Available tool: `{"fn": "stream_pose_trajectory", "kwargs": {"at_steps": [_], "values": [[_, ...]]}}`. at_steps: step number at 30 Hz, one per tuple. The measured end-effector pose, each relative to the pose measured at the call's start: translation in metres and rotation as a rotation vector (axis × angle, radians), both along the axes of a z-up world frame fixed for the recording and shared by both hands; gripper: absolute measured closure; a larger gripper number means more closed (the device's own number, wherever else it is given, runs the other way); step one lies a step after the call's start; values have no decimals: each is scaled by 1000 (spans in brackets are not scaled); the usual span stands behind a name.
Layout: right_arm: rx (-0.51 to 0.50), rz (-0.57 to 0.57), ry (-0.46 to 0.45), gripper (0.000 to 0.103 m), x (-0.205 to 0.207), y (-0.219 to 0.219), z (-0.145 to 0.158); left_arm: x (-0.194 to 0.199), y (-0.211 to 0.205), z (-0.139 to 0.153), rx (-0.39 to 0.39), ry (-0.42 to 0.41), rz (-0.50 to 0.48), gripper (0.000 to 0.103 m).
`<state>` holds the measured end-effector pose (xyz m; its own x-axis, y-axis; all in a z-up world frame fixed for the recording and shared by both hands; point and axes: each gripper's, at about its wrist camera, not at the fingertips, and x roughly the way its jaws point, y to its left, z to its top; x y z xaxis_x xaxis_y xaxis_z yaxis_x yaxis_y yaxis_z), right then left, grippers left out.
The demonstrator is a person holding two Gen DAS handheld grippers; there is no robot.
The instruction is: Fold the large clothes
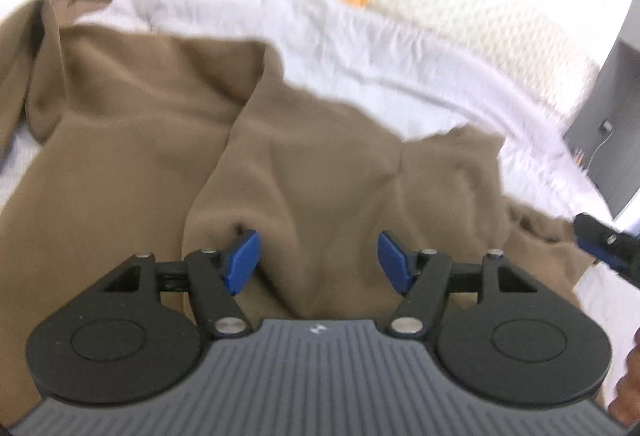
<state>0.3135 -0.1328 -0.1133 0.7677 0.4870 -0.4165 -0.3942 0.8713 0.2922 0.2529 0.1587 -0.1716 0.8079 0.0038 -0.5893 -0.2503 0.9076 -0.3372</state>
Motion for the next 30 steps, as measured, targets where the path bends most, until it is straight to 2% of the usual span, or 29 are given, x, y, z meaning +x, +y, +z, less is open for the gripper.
{"fn": "stream_pose_trajectory", "kwargs": {"at_steps": [7, 9, 14, 17, 20, 22, 24, 27, 30], "values": [[-28, -282, -26, 49, 35, -91, 34, -10, -35, 23, 47, -119, -69, 32], [0, -372, 2, 42, 51, -125, 33, -9, -45, 26, 44, -134, -78, 32], [176, -598, 114, 17, 84, -211, 3, 4, -61, 25, 34, -154, -70, 32], [311, -725, 198, 16, 101, -251, -27, 13, -68, 19, 64, -142, -79, 32], [492, -828, 268, 16, 114, -281, -60, 29, -78, 5, 102, -90, -116, 32], [565, -866, 306, 16, 125, -296, -79, 39, -86, -8, 136, -31, -146, 32], [624, -887, 291, 15, 136, -306, -91, 43, -89, -16, 166, -13, -147, 32], [665, -882, 261, 16, 159, -315, -101, 50, -78, -23, 88, 20, -136, 27], [641, -861, 224, 16, 186, -319, -107, 55, -69, -29, 43, 31, -124, 23]]}}
